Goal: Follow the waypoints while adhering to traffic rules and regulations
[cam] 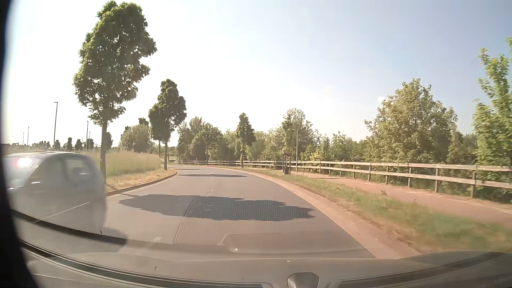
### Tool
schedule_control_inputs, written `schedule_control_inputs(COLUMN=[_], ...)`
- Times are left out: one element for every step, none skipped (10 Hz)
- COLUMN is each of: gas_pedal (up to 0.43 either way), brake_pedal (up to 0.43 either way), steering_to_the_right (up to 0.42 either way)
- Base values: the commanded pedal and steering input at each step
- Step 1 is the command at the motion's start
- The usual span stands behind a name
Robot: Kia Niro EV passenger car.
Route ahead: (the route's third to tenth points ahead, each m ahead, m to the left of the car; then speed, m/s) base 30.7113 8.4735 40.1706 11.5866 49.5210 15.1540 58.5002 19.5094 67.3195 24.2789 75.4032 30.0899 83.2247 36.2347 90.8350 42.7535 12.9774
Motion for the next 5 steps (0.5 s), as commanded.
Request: schedule_control_inputs(gas_pedal=[0.13,0.13,0.13,0.13,0.13], brake_pedal=[0.006,0.006,0.006,0.006,0.006], steering_to_the_right=[-0.037,-0.037,-0.037,-0.037,-0.037])
